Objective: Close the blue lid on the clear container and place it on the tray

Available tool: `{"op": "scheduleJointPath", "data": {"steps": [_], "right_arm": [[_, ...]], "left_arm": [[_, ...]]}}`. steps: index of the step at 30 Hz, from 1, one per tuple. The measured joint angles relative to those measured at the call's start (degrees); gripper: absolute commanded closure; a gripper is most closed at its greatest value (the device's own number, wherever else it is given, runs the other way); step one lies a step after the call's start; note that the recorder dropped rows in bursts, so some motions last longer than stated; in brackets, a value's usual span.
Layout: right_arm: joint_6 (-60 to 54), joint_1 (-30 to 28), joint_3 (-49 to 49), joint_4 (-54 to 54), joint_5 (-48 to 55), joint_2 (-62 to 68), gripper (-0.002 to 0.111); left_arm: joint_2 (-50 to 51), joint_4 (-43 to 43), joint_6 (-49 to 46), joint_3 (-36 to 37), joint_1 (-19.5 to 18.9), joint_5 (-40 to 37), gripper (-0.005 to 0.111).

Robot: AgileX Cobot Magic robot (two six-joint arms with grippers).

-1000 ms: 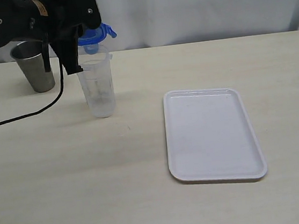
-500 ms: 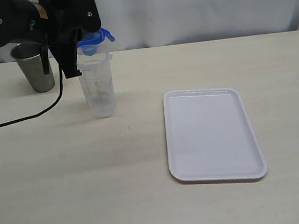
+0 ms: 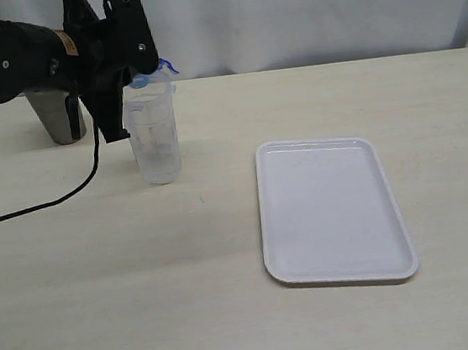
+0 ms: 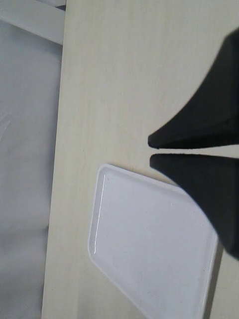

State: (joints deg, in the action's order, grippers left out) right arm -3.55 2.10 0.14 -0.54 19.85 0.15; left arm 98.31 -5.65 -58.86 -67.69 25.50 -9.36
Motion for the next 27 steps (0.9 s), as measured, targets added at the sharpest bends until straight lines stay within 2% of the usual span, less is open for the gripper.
{"op": "scheduleJointPath", "data": {"steps": [5,15,23,27], "right_arm": [[0.00,0.00,0.00,0.00,0.00,0.00,0.104],[0.00,0.00,0.00,0.00,0.00,0.00,0.104],[0.00,0.00,0.00,0.00,0.00,0.00,0.104],[0.00,0.00,0.00,0.00,0.00,0.00,0.104]], "left_arm": [[0.00,0.00,0.00,0.09,0.00,1.79,0.107],[0.00,0.00,0.00,0.09,0.00,11.57,0.107],[0.00,0.00,0.00,0.09,-0.11,14.30,0.107],[0.00,0.00,-0.29,0.09,-1.42,15.95,0.107]]}}
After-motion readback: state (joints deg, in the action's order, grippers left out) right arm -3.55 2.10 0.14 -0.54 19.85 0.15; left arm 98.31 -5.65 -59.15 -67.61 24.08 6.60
